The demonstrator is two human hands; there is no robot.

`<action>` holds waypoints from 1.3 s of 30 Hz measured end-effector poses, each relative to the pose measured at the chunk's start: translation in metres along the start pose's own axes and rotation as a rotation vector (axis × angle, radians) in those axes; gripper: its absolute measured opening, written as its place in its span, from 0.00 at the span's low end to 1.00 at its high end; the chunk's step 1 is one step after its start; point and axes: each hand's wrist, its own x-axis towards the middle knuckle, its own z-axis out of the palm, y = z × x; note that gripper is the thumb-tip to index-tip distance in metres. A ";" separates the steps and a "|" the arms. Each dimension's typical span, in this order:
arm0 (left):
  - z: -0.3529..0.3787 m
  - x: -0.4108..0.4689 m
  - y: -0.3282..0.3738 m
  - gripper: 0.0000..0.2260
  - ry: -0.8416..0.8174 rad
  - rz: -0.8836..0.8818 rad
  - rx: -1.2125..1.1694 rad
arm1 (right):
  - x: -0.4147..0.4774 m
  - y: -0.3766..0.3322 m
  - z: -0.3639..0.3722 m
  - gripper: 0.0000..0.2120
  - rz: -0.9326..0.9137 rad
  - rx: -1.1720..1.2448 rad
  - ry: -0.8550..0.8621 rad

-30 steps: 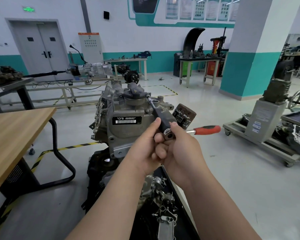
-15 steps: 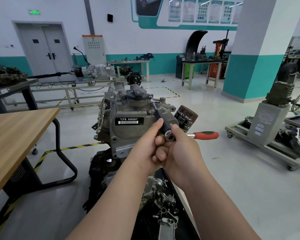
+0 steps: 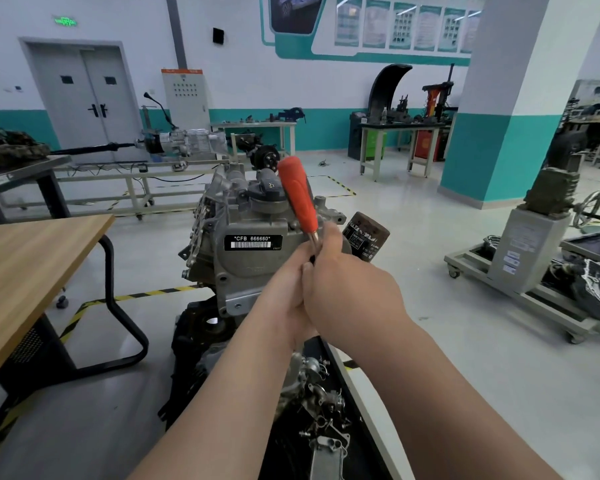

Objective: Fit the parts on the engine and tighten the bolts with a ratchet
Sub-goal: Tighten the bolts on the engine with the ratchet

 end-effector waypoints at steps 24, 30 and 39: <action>-0.008 0.001 -0.001 0.31 -0.004 0.039 0.057 | -0.006 -0.005 0.007 0.14 0.672 2.293 -0.160; -0.009 0.004 -0.005 0.32 0.043 0.051 0.049 | -0.007 0.000 0.007 0.17 0.637 2.110 -0.191; -0.003 0.012 -0.009 0.27 0.083 0.099 0.015 | -0.001 0.012 0.000 0.13 0.448 1.280 -0.119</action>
